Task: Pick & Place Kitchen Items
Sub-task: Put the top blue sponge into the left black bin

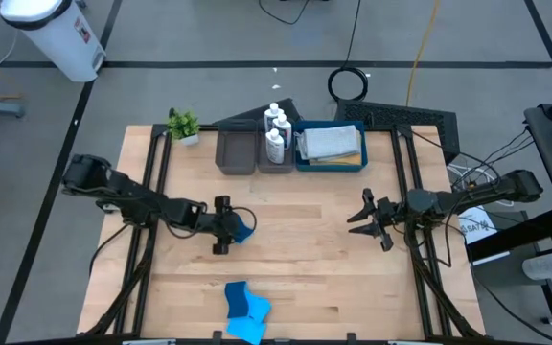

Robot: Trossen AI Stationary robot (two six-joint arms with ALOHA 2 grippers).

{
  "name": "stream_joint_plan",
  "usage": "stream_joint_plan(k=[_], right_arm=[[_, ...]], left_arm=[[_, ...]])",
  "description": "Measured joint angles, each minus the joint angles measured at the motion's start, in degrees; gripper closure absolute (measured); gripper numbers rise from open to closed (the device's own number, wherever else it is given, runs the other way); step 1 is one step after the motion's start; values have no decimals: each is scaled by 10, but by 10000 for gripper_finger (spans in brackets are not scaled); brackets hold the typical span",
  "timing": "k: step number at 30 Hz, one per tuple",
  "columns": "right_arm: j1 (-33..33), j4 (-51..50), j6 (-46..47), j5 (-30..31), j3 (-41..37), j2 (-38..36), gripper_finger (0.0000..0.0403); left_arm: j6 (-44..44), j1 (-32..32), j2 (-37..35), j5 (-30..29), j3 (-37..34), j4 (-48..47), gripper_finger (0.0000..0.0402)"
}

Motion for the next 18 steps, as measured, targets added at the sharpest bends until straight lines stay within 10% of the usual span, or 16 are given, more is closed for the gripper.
stream_joint_plan(k=[10, 18], right_arm=[[0, 0, 0, 0, 0, 0, 303], [0, 0, 0, 0, 0, 0, 303]], left_arm=[[-351, 34, 3, 3, 12, 4, 144], [-154, 28, -31, 22, 54, -6, 144]])
